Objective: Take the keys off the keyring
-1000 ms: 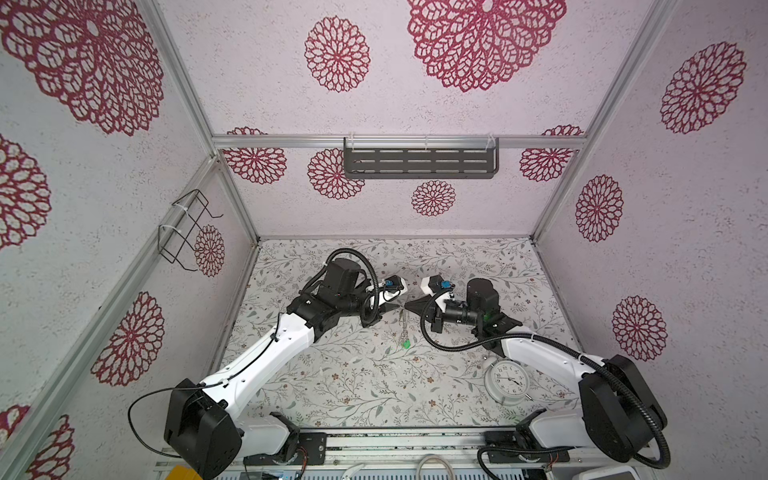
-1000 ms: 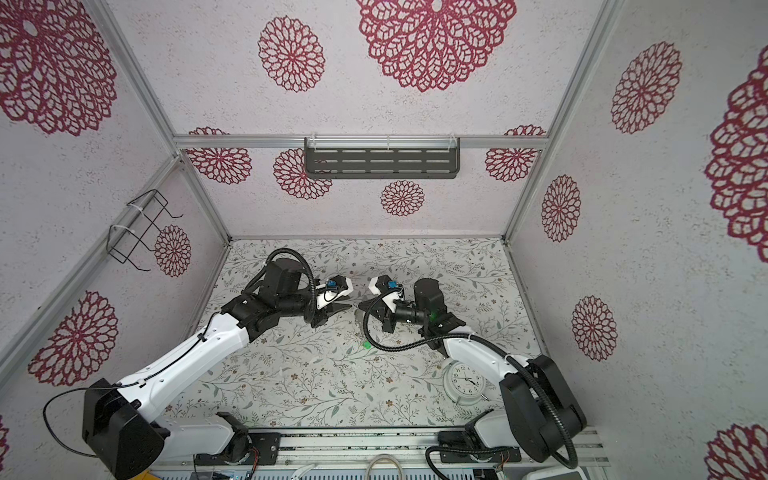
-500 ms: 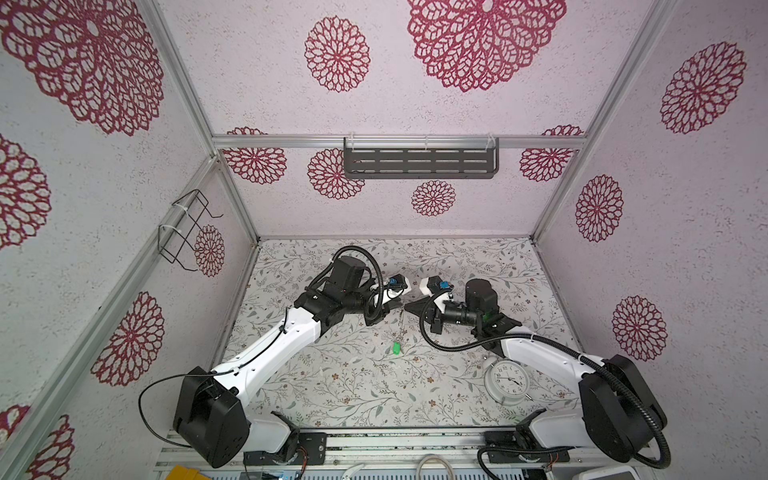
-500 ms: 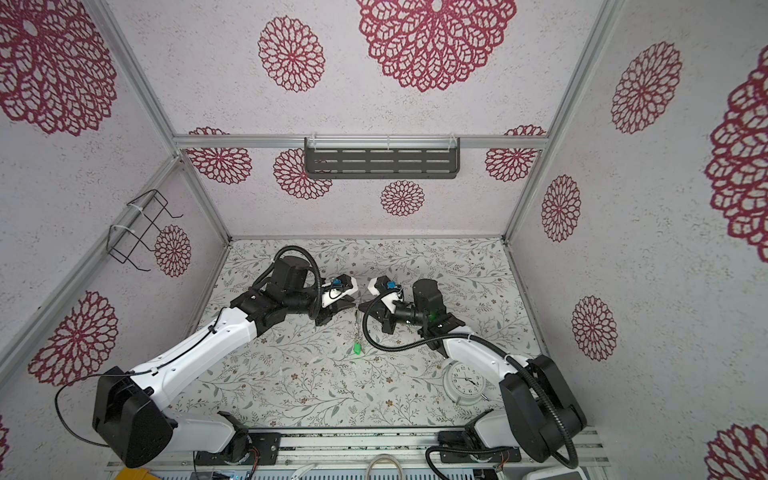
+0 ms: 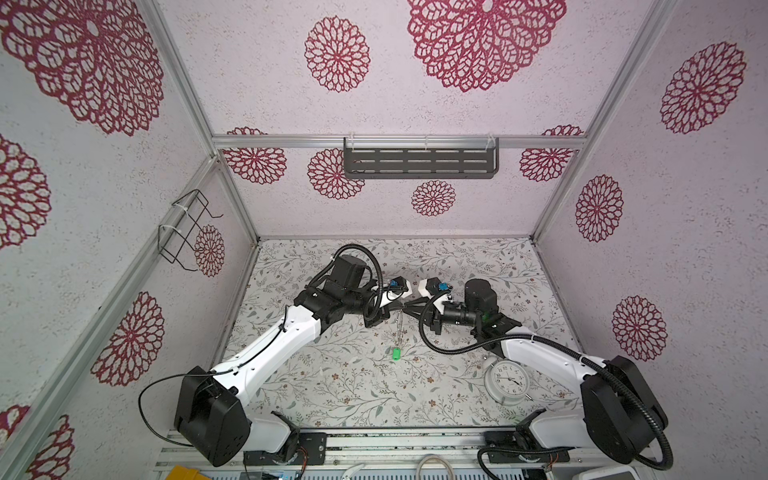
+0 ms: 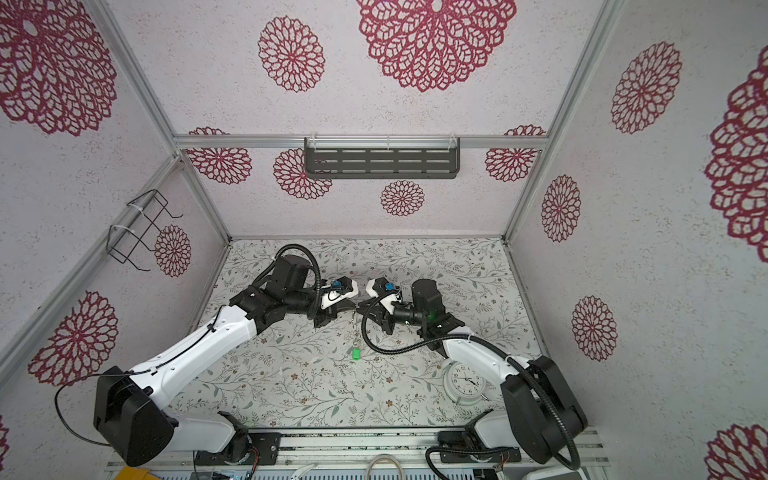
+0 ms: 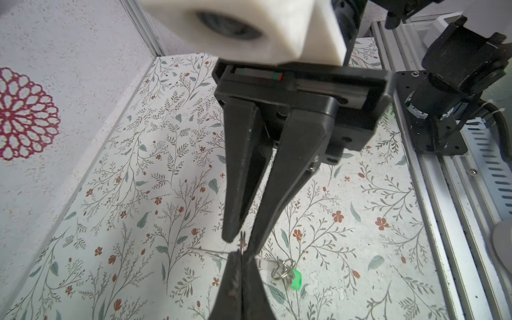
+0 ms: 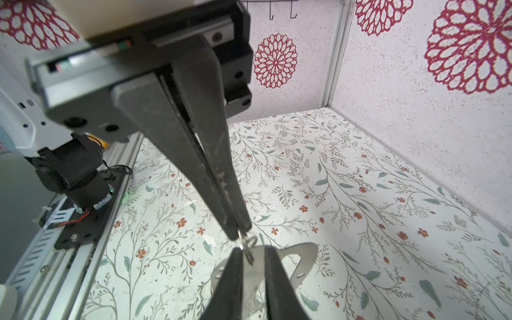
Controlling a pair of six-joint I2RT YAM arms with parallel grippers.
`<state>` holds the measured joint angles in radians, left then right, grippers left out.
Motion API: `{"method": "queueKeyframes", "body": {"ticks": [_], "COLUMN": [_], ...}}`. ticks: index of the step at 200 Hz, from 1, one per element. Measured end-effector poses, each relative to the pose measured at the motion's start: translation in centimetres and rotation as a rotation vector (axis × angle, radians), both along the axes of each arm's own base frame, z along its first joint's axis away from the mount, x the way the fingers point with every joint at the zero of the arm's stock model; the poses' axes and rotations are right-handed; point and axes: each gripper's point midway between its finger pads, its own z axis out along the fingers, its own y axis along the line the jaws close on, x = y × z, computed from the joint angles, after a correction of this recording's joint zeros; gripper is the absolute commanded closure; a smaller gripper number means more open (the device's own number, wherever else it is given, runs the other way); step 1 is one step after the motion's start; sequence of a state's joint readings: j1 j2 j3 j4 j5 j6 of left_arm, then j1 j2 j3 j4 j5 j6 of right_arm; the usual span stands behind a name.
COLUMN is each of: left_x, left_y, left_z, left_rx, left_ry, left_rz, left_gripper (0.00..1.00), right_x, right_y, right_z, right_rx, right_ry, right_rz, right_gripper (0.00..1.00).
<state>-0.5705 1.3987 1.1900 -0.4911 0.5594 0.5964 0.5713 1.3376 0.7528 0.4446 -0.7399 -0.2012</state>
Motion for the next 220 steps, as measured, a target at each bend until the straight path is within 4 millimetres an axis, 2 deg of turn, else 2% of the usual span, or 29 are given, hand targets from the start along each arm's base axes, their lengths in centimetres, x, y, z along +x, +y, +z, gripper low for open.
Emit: {"method": "queueKeyframes", "body": {"ticks": [55, 136, 220], "left_x": [-1.0, -2.0, -2.2], "left_y": [0.0, 0.1, 0.0], "left_z": [1.2, 0.1, 0.0], "left_rx": [0.018, 0.058, 0.067], "left_ry": [-0.013, 0.011, 0.004], "left_rz": [-0.080, -0.130, -0.149], "left_gripper": [1.00, 1.00, 1.00], "right_x": [-1.5, -2.3, -2.6], "right_y": [-1.3, -0.8, 0.1], "right_z": [1.3, 1.3, 0.5], "right_rx": [-0.066, -0.058, -0.054], "right_ry": [-0.152, -0.149, -0.124], "right_rz": [0.009, 0.048, 0.087], "right_gripper": [0.77, 0.80, 0.88]}}
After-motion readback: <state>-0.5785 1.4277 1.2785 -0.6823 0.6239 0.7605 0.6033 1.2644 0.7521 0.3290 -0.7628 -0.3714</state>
